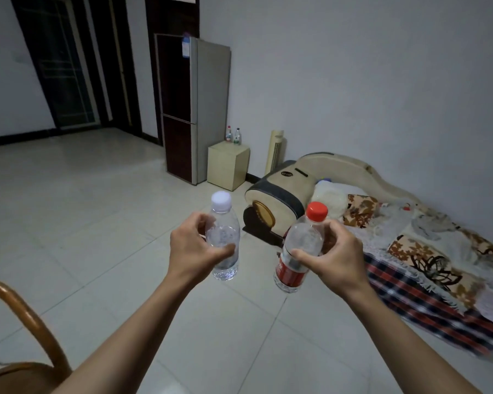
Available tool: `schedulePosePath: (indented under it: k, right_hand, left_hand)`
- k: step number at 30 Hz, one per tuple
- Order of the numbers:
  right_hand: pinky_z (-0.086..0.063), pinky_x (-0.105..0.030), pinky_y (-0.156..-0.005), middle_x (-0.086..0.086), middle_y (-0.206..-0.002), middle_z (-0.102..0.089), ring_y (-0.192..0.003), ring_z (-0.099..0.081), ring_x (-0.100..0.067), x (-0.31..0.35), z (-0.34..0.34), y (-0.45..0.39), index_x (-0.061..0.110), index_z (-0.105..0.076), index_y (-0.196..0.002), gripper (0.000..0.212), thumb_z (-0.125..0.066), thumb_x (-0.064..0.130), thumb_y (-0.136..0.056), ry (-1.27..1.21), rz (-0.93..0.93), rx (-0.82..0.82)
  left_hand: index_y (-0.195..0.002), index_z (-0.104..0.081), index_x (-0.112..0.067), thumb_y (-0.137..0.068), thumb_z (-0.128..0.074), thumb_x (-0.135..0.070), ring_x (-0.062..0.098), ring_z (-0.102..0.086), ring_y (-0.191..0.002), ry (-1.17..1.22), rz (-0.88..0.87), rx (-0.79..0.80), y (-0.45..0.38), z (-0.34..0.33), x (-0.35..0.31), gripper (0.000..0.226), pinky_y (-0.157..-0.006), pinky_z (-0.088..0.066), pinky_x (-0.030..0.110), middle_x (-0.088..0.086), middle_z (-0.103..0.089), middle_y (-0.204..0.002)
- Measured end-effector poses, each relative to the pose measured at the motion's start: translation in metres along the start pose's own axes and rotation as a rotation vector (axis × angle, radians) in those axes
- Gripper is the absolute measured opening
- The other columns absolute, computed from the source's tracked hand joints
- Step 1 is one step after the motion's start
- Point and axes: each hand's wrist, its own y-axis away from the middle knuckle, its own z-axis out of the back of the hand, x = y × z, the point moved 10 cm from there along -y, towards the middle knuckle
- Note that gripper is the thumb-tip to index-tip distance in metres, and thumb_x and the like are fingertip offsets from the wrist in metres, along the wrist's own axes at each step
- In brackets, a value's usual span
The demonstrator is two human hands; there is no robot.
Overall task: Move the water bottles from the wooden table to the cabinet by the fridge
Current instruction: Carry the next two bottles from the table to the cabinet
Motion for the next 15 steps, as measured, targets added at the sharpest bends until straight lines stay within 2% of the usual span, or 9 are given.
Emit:
schedulePosePath:
  k: [11, 15]
  right_hand:
    - [-0.061, -0.034, -0.067, 0.011, -0.095, -0.068, -0.083, -0.068, -0.007, -0.051, -0.078, -0.128, 0.030, -0.060, -0.097, 0.052, -0.087, 0.043, -0.054, -0.037, -0.029, 0.010]
    - [-0.061, -0.033, -0.068, 0.011, -0.096, -0.066, -0.085, -0.067, -0.007, -0.086, -0.098, -0.193, 0.029, -0.060, -0.096, 0.050, -0.088, 0.037, -0.055, -0.067, -0.017, -0.021]
  left_hand:
    - [-0.093, -0.065, -0.020, -0.041, -0.079, -0.046, 0.015, -0.067, -0.076, -0.033, 0.090, 0.016, -0.118, -0.031, 0.080, 0.059, -0.068, -0.060, 0.038, -0.005, -0.069, -0.086]
    - [-0.095, -0.065, -0.018, -0.042, -0.078, -0.047, 0.016, -0.067, -0.079, -0.067, 0.068, 0.046, -0.179, -0.065, 0.096, 0.061, -0.068, -0.060, 0.037, -0.003, -0.069, -0.088]
